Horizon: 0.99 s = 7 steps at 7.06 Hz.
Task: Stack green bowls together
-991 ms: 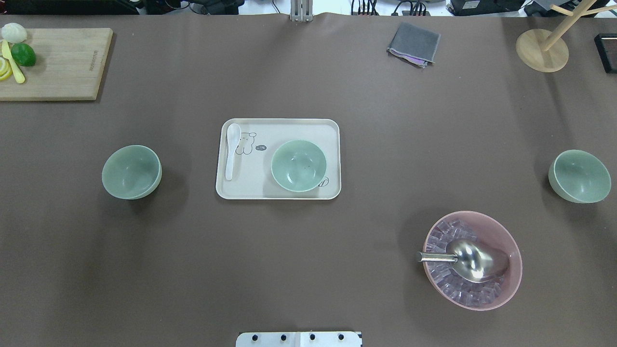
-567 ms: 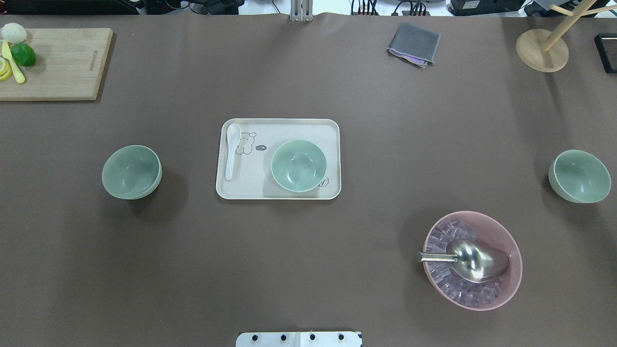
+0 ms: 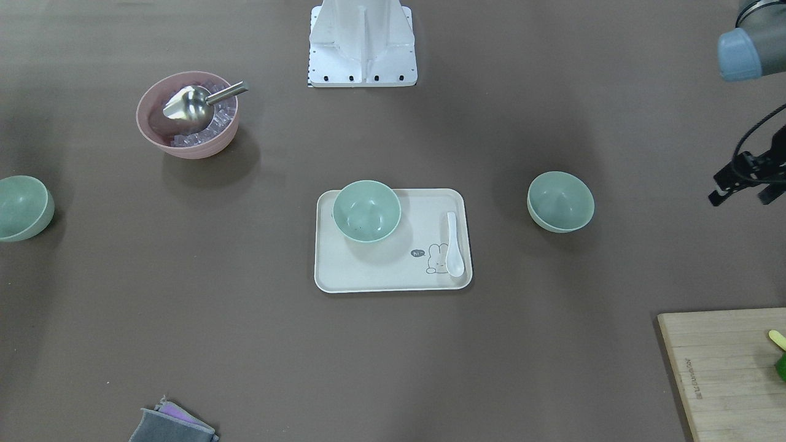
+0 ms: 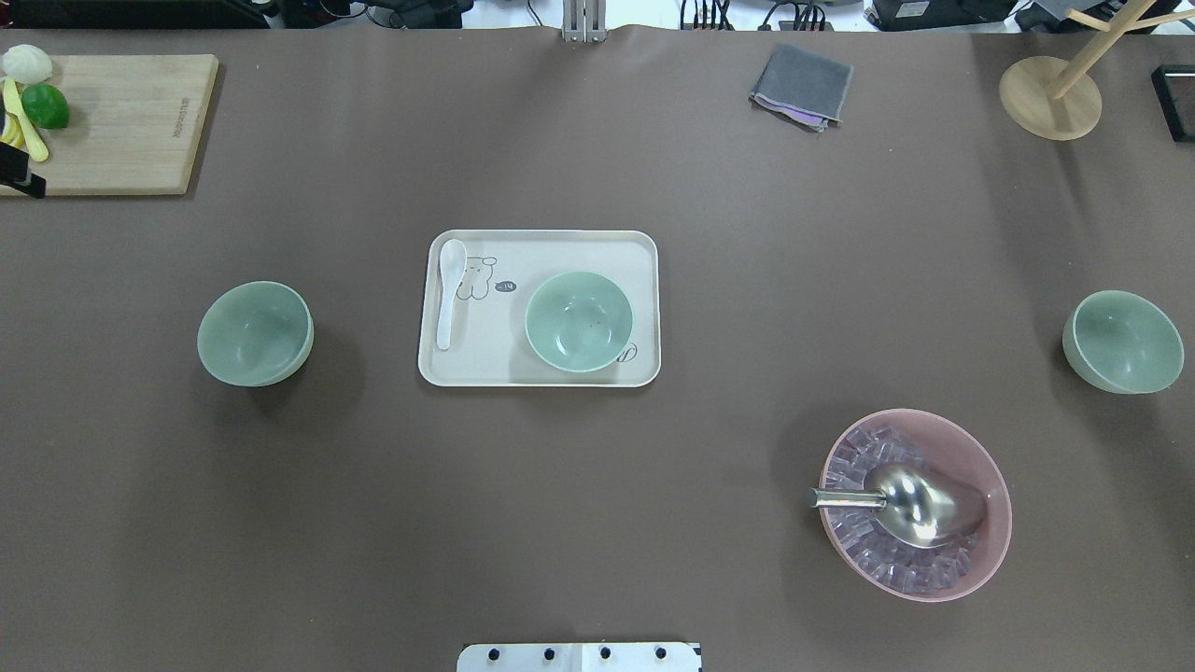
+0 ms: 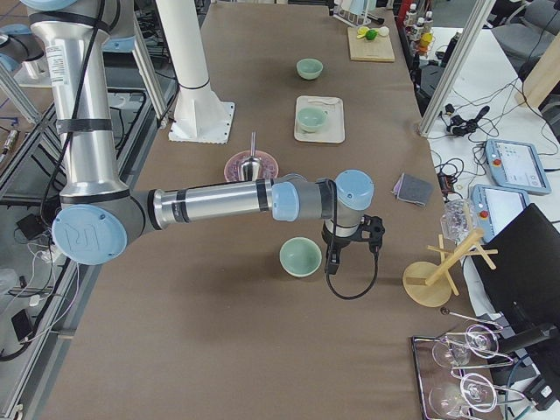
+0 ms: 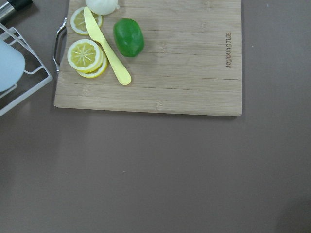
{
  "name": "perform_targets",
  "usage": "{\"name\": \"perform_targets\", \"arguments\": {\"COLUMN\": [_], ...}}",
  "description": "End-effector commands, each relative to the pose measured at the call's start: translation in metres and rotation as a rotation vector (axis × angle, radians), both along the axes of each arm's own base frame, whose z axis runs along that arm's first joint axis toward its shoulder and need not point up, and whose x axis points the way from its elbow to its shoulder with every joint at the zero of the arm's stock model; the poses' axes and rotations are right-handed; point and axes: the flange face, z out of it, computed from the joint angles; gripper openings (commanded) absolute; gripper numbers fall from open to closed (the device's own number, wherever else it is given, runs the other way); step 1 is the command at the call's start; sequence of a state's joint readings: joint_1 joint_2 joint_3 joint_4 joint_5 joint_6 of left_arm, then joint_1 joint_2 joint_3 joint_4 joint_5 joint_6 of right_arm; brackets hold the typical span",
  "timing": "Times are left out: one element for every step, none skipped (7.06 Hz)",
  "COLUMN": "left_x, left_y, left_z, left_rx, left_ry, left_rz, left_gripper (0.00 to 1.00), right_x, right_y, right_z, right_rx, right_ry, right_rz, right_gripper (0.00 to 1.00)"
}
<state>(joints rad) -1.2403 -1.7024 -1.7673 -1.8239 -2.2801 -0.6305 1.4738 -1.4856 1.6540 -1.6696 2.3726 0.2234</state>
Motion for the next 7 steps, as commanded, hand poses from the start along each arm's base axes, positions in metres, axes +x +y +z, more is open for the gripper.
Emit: {"name": "perform_targets", "arguments": {"left_x": [0.083,0.106,0.115,0.129,0.143,0.161,0.169], "left_y": [0.001,0.007,0.021,0.028,0.04,0.055,0.063], "left_z": [-0.036,-0.039,-0.018,-0.017,-0.006,0.0,0.006], "left_rx": [-0.032,0.021,0.016,0.024,0.007,0.009,-0.005], "left_ry": [0.026,-0.015,-0.029,-0.031,-0.038,-0.039,-0.032], "left_rz": [0.014,-0.053,-0.034,-0.009,0.028,0.064,0.07], "left_gripper": [0.98,0.98,0.98,0.98,0.98,0.98,0.98], "right_x": [-0.029,-0.04,-0.054,-0.068,-0.082,-0.093,-0.099], "right_y": [-0.001,-0.001,-0.005,-0.01,-0.017,-0.02,-0.022], "right_z": [-0.006,-0.008,-0.018,-0.027,-0.039,-0.046,-0.05], "right_rx": [0.013,0.019,0.035,0.046,0.042,0.035,0.024], "right_ry": [0.002,0.001,0.0,-0.003,-0.006,-0.006,-0.007], "right_rz": [-0.049,-0.07,-0.091,-0.109,-0.106,-0.104,-0.097], "right_gripper": [1.0,1.0,1.0,1.0,1.0,1.0,1.0]}}
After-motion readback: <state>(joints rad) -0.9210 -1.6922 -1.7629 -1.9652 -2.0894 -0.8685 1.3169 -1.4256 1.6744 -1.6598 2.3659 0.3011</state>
